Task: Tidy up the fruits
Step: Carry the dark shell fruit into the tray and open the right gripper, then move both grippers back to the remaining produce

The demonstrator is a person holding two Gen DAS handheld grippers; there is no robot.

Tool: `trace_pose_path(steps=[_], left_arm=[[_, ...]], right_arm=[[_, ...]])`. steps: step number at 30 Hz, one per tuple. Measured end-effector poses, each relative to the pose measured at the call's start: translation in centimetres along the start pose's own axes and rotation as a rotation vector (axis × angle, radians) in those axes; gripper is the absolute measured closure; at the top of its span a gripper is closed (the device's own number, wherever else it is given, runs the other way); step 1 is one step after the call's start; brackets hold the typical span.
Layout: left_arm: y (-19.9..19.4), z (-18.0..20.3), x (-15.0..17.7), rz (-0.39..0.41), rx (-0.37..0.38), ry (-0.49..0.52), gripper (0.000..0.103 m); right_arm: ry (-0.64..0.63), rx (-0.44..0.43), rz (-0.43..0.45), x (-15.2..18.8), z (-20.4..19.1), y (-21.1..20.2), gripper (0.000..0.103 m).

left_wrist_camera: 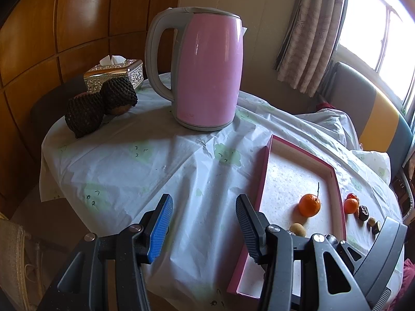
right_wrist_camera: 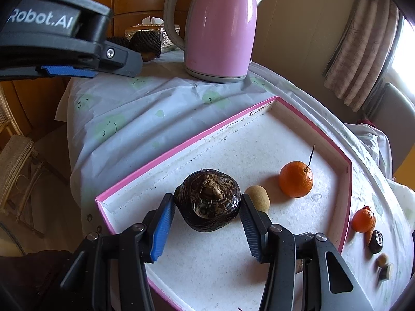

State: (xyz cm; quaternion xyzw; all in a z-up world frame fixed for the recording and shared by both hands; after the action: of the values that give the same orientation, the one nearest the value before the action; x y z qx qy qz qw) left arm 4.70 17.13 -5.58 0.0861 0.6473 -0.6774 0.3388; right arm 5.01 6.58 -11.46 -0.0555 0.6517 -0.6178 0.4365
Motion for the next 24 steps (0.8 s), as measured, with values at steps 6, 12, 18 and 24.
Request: trace_pose_path(steps=[6,12,18,24], left_arm=[[-0.1,0.0,0.1,-0.001,0.004,-0.001,0.052],[-0.4,0.2,0.1,0.006,0.007,0.003,0.052],[-0.8,0.8,0.2,0.013,0.016,0.019,0.052],[-0.9,1.8,0.3,0.011,0.026,0.045,0.052]], right_arm=[[0.004,0.021,0.021,-0.1,0.3,-0.6,0.048],[0.010,0.049,0.042,-0.3,0.7,-1.6,0.046],[0.017,0.088,0.081,-0.4,1.3,-3.0,0.040],[0.056,0.110,0.097,0.0,2.7,-4.1,0.038]])
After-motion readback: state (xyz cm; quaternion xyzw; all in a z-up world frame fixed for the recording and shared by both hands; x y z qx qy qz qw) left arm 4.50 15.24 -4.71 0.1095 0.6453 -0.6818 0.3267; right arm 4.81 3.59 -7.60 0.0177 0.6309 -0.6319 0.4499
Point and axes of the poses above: each gripper's, at about its wrist camera, not at the fingertips, and y roughly the way its jaws point, z to its right, x to its underside, the point moved 7 cm from there along y, roughly the way its jaws point, and after that the axes turned 9 degrees about -z, right-handed, at the moved point
